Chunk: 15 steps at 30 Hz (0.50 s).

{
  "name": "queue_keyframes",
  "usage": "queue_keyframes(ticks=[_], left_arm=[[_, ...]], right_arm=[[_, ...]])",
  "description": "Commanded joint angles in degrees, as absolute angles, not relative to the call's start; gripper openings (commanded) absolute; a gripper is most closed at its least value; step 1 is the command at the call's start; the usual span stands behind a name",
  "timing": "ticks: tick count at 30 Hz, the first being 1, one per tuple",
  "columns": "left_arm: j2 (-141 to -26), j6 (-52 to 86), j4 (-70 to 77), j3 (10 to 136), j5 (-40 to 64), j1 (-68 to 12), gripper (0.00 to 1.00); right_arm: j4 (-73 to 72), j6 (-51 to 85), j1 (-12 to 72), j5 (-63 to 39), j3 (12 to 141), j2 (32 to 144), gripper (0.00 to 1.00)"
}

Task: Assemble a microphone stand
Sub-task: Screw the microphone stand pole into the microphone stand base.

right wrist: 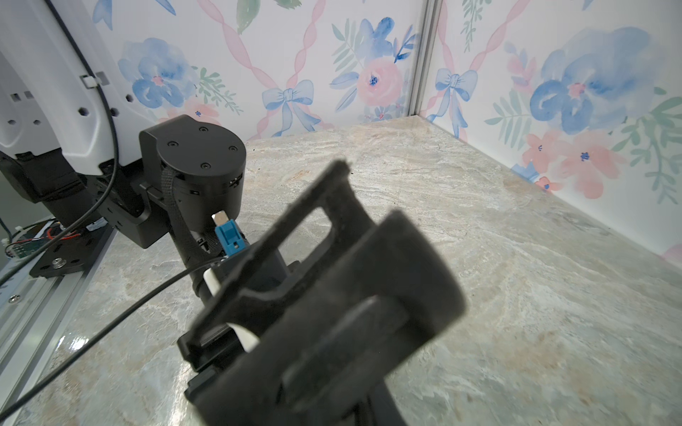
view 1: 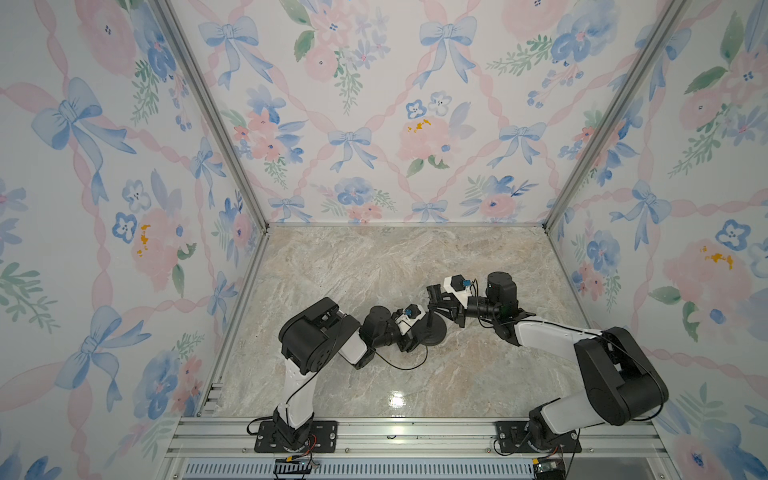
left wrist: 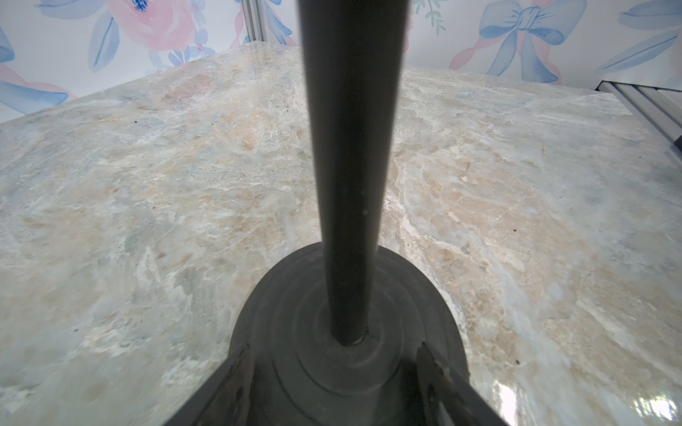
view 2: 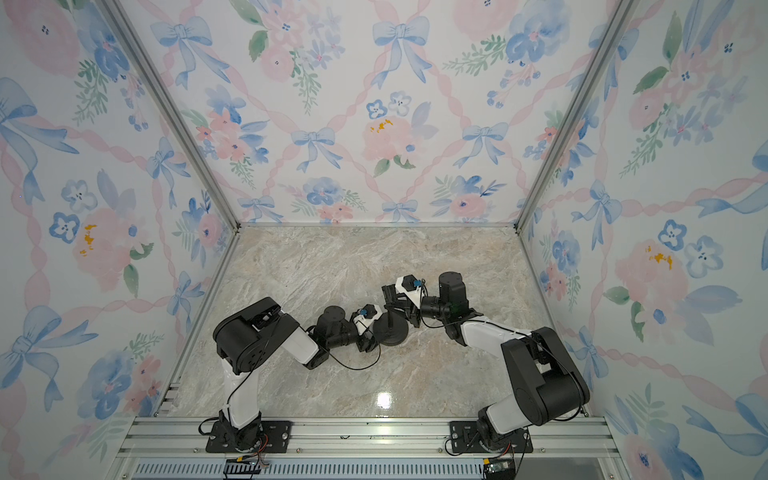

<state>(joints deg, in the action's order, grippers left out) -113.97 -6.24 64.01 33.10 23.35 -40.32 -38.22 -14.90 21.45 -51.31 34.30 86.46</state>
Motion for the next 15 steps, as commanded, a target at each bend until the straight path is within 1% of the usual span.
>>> queue_keyframes(ticks=[1,2,4,8,11,13,15], left_arm=[[-117.06,-8.17,53.00,31.73,19.60,-40.17,0.72],[-117.03,-8.23,52.99,31.71,19.51,-40.17,0.71],[-117.07,-8.24,53.02,31.73,19.35,-40.18,0.71],[-117.02,-8.08,53.00,31.81,19.25,-40.17,0.71],[-117.16,-7.90,53.00,31.82,19.07,-40.19,0.70],[-117.11,-7.84,53.00,31.77,19.18,-40.25,0.70],[-117.08,-7.75,53.02,31.66,19.01,-40.30,0.70]], right_arm=[[-53.34,-7.17,22.48,-46.64,28.92,88.38,0.04],[-56.83,-5.88,23.10,-43.28,27.31,88.92,0.04],[-61.38,-4.67,25.22,-38.20,24.90,89.85,0.00],[-69.99,-4.77,30.72,-23.50,19.56,91.28,0.00],[-77.83,-3.36,32.59,-15.22,16.22,92.58,0.00],[-80.05,-3.35,33.84,-10.13,14.70,93.10,0.00],[-79.13,-4.70,35.92,-5.60,14.35,92.89,0.00]])
